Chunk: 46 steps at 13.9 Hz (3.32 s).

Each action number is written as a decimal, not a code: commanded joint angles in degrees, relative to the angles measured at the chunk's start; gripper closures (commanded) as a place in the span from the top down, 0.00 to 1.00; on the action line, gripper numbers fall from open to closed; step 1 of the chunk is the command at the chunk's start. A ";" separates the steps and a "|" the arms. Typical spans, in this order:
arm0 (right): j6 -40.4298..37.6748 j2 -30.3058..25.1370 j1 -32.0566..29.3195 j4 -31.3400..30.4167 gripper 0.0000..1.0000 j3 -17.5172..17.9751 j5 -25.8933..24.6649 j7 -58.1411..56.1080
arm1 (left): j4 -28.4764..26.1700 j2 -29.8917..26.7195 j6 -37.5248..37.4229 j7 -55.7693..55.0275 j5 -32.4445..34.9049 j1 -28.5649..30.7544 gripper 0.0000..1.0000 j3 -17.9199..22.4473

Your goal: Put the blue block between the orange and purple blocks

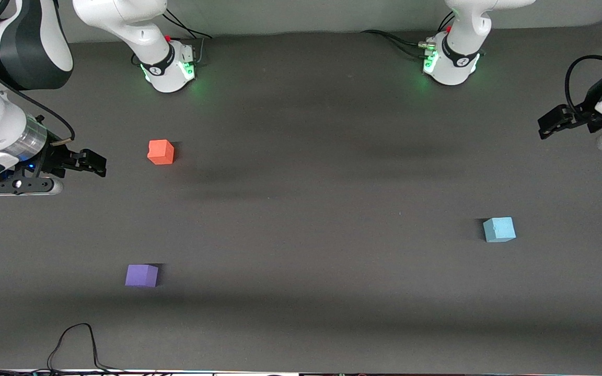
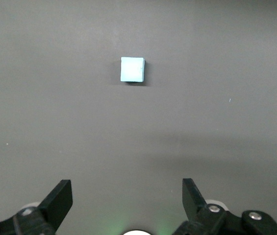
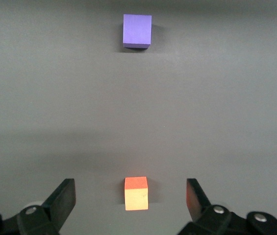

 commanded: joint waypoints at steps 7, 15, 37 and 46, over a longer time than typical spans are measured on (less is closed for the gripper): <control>1.05 -0.15 0.24 -0.41 1.00 -0.22 -1.42 0.63 | 6.06 3.25 -4.57 4.94 -0.40 -1.02 1.00 1.05; 2.98 1.35 0.33 -0.59 1.00 -0.13 -0.80 0.63 | 6.59 4.21 -7.04 5.03 -0.48 -1.20 1.00 0.96; 3.60 1.96 0.24 -0.68 1.00 -0.13 -0.71 0.01 | 1.14 41.73 32.50 18.04 -4.97 4.95 0.99 1.31; 5.44 1.35 0.24 -3.05 1.00 -0.57 -0.63 -0.34 | 1.31 42.02 31.66 16.90 -5.14 5.83 0.25 1.31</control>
